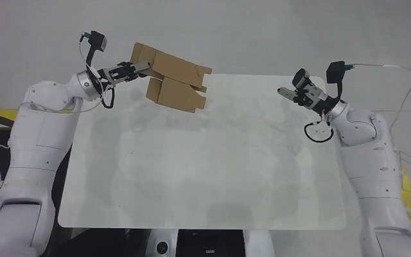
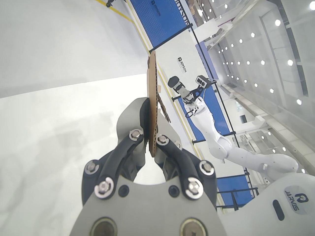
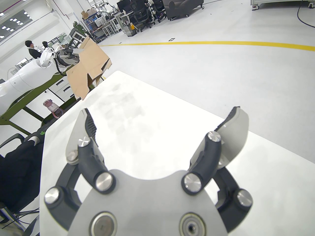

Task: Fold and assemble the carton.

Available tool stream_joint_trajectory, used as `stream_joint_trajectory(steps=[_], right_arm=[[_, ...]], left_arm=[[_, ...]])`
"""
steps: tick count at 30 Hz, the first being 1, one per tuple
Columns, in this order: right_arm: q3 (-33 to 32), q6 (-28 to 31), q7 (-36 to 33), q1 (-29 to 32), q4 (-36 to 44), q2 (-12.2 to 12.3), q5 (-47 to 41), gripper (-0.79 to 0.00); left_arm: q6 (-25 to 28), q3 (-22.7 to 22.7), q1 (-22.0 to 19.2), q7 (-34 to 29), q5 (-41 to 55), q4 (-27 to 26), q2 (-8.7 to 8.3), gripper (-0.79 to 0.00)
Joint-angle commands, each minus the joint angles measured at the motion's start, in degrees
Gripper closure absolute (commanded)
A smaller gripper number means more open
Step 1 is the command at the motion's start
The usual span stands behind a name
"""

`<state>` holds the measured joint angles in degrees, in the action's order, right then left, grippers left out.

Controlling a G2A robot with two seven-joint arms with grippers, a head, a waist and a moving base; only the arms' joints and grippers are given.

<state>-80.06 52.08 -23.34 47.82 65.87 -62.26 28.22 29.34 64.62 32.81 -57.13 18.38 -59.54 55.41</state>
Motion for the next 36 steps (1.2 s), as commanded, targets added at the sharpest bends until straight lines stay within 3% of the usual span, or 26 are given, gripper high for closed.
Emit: stream_joint_trajectory(steps=[1,8,15,24,26,30,33,36], right_arm=[[0.0,0.0,0.0,0.0,0.0,0.0,0.0,-0.785],[0.0,0.0,0.0,0.0,0.0,0.0,0.0,-0.785],[0.0,0.0,0.0,0.0,0.0,0.0,0.0,-0.785],[1.8,0.3,-0.8,1.3,1.3,-0.2,-2.6,-0.785],[3.6,2.8,-3.2,1.2,0.7,-0.3,-7.8,-0.785],[8.4,5.5,-15.0,-1.7,-2.1,-0.2,-20.1,-0.785],[12.1,5.3,-23.6,-4.0,-3.4,-0.2,-28.8,-0.785],[16.6,2.2,-26.7,-5.8,-2.8,0.2,-31.9,-0.785]], left_arm=[[-0.1,-2.2,-0.7,0.1,-0.2,-0.3,0.70,0.000],[2.8,-8.8,-2.6,-0.9,-1.4,-0.3,3.14,0.000],[7.1,-12.8,-3.8,-6.9,-0.4,0.5,4.65,0.000],[8.3,-15.0,-3.4,-9.6,-0.6,-3.8,4.26,0.000],[7.9,-15.4,-3.2,-9.9,-1.0,-5.4,3.80,0.000],[8.2,-16.5,-2.6,-9.6,-2.1,-8.7,2.81,0.000],[8.2,-17.6,-2.2,-9.6,-2.0,-10.8,2.06,0.000],[7.8,-19.0,-2.3,-10.1,-1.0,-12.5,1.34,0.000]])
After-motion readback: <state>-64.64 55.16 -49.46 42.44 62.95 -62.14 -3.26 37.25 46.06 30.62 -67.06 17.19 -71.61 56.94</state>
